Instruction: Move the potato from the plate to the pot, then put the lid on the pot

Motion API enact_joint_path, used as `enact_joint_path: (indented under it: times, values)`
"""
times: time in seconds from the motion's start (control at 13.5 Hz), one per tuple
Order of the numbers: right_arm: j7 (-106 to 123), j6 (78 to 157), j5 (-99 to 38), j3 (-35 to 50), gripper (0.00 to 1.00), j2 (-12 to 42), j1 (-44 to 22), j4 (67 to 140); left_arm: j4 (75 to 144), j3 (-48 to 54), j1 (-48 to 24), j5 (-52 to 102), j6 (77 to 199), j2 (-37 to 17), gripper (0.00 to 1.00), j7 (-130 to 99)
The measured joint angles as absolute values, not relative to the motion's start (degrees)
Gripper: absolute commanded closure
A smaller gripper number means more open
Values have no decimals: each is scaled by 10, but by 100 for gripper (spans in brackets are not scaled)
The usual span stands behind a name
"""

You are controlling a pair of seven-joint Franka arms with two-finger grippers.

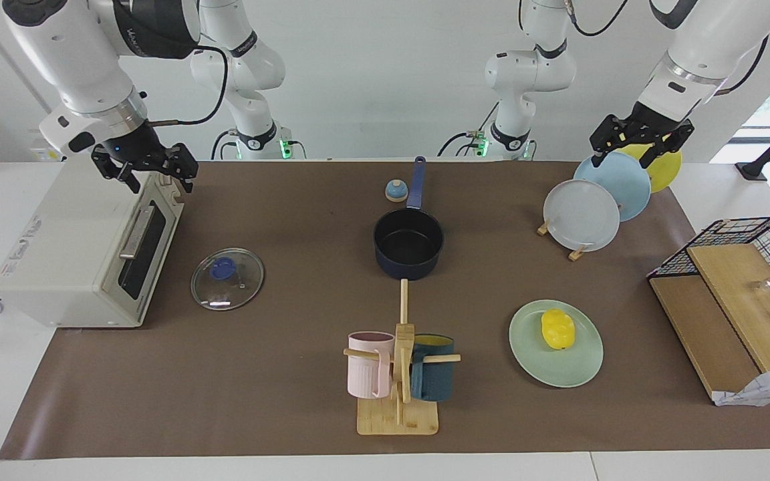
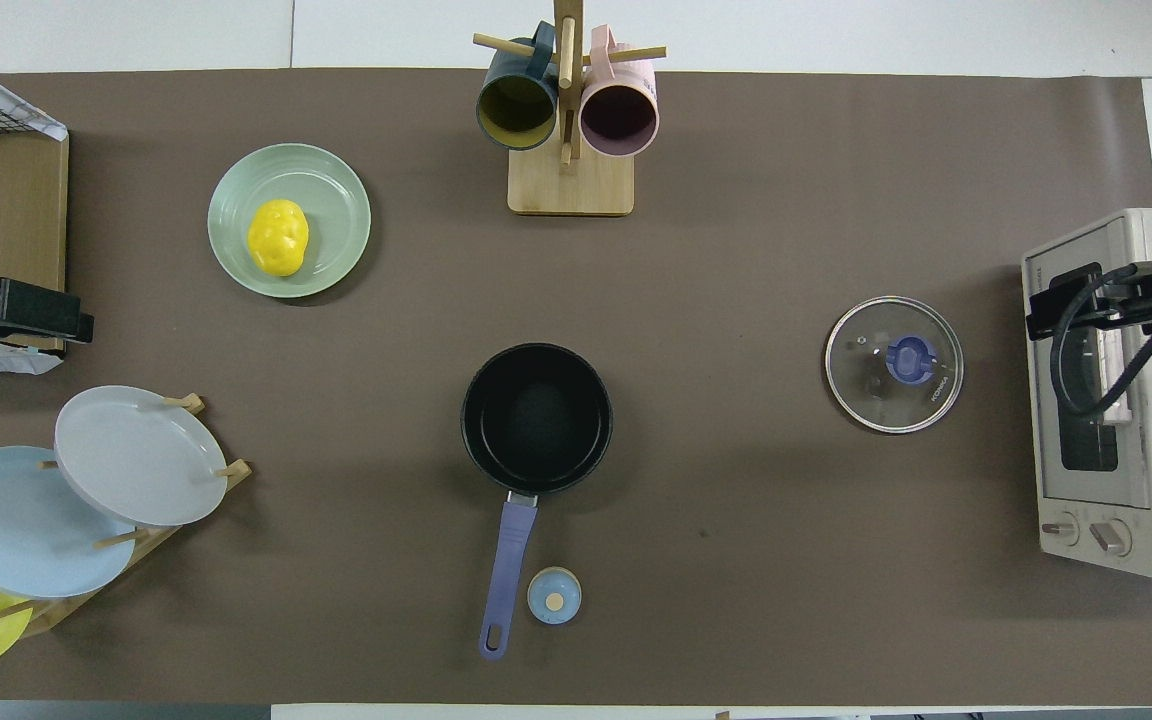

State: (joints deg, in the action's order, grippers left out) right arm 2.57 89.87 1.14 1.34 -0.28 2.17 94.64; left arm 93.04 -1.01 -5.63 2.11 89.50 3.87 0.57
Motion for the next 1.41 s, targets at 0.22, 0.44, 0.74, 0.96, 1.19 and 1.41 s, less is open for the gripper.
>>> enact_joint_path:
  times: [0.22, 0.44, 0.74, 0.96, 1.19, 1.41]
  values:
    - [53, 967, 10, 15, 0, -7, 2, 994, 939, -9, -61, 26, 948, 6, 0, 5]
    - [98, 1053, 10, 15, 0, 2, -5, 1059, 930, -9, -64, 32, 1019, -82, 0, 4]
    - [177, 1186, 10, 10, 0, 43, 23, 1133, 850, -9, -65, 30, 1100, -250, 0, 16]
    - [182, 1293, 10, 12, 0, 64, 14, 1195, 804, -9, -66, 29, 1130, -324, 0, 31]
    - [173, 1325, 10, 14, 0, 70, -6, 1227, 794, -9, -67, 28, 1161, -348, 0, 46]
    - [175, 1336, 10, 13, 0, 79, -5, 1232, 795, -9, -72, 27, 1162, -353, 0, 51]
